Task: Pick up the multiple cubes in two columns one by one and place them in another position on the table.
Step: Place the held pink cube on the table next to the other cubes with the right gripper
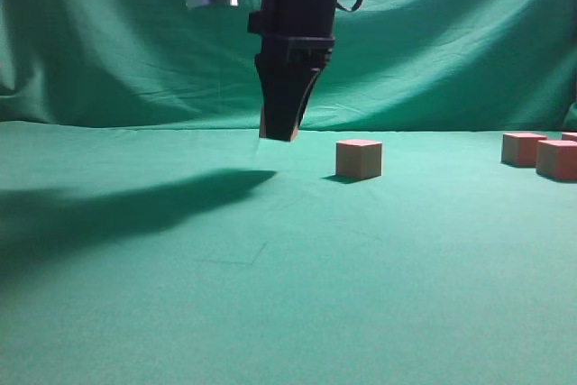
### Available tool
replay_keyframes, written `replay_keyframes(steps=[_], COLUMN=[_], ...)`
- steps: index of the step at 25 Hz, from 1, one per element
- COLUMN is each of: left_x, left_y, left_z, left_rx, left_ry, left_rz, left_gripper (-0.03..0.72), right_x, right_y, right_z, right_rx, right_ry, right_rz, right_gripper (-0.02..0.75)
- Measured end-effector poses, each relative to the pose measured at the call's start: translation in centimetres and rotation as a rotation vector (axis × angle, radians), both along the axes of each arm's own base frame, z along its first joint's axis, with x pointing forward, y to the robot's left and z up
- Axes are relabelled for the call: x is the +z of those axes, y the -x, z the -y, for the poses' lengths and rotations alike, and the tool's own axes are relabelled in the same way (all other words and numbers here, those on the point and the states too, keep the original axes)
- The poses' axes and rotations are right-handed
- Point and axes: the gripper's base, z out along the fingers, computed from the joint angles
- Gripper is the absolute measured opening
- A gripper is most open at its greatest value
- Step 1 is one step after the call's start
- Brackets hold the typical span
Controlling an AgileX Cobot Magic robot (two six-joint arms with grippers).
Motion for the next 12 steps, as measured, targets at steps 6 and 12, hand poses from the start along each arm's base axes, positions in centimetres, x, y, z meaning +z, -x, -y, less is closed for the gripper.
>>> replay_keyframes(steps=[6, 12], left_x=[0.0, 0.0], left_y=[0.0, 0.0], left_z=[0.0, 0.0], left_rx=[0.0, 0.0], left_ry=[0.0, 0.0], left_rz=[0.0, 0.0], left_gripper=[0.0, 0.0], right_x=[-2.2, -3.1], right_y=[-0.7, -1.1], right_z=[-0.1, 0.0], right_rx=[0.006, 0.0], right_ry=[0.037, 0.073], right_rz=[0.018, 0.029], right_gripper=[0.265, 0.265])
